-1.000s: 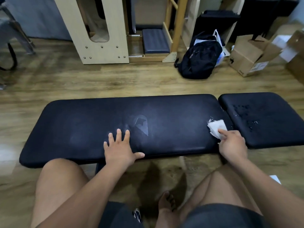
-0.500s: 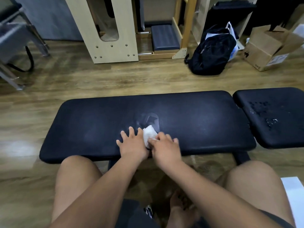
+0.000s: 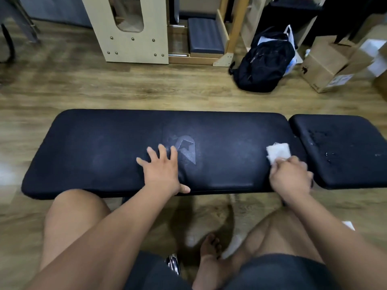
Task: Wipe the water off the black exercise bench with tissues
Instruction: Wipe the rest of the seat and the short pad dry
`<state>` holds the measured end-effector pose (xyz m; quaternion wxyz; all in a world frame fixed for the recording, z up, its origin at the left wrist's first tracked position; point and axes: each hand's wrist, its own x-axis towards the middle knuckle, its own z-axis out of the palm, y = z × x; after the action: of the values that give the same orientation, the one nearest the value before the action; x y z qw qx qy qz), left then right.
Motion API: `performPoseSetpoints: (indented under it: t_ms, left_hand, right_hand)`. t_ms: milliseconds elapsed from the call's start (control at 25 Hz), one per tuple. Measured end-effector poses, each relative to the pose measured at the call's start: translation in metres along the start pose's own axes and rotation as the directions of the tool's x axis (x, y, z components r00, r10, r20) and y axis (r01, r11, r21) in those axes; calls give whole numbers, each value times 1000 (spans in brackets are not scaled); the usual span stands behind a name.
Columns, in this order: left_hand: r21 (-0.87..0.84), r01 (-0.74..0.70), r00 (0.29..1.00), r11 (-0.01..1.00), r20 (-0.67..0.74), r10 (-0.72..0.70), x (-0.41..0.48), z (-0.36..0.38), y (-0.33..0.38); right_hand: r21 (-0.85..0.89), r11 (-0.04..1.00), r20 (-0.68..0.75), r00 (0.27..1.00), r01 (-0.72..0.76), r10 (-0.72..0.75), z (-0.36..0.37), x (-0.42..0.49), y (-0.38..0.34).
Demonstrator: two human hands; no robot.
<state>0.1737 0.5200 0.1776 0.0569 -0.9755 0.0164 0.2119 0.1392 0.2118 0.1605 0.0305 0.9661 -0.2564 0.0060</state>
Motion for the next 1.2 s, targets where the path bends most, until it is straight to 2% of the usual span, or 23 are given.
performPoseSetpoints:
  t_ms: [120, 160, 240, 320, 400, 520, 600, 640, 760, 880, 1080, 1200]
  left_hand:
    - [3, -7, 999, 1000, 37, 7, 10, -4, -3]
    - [-27, 7, 998, 1000, 58, -5, 11, -4, -5]
    - [-72, 38, 995, 997, 100, -31, 13, -3, -8]
    - [-122, 74, 987, 990, 153, -55, 14, 0, -12]
    - [-171, 85, 982, 982, 183, -53, 16, 2, -14]
    - [-174, 64, 985, 983, 168, -34, 18, 3, -16]
    - [-183, 62, 984, 981, 178, -29, 23, 7, -15]
    - [-194, 64, 983, 979, 183, -29, 24, 9, -16]
    - [-222, 62, 983, 973, 183, -21, 27, 9, -15]
    - [-225, 59, 983, 973, 185, -17, 25, 5, -15]
    - [-234, 58, 981, 971, 195, -12, 26, 4, -14]
    - [-234, 59, 978, 970, 208, -9, 26, 5, -13]
  right_hand:
    - [91, 970, -61, 974, 225, -220, -6, -59, -82]
    - [122, 933, -74, 940, 339, -332, -7, -81, -108]
    - [155, 816, -84, 830, 557, -551, -8, -108, -135]
    - [177, 753, -91, 772, 634, -629, -7, -94, -117]
    - [127, 819, -82, 829, 559, -553, 1, -62, -70]
    - [138, 961, -62, 971, 239, -232, 4, -9, 16]
    - [142, 989, -10, 999, 38, -37, 1, 17, 52]
    - [142, 990, 2, 1000, -9, 9, 2, 28, 58]
    - [126, 992, 2, 1000, -9, 8, 5, 69, 51]
    - [77, 996, 56, 997, 48, -53, 0, 117, 33]
    - [-12, 1000, 142, 990, 9, -7, -7, 177, 11]
    - [65, 995, 120, 991, -70, 62, -10, 185, -12]
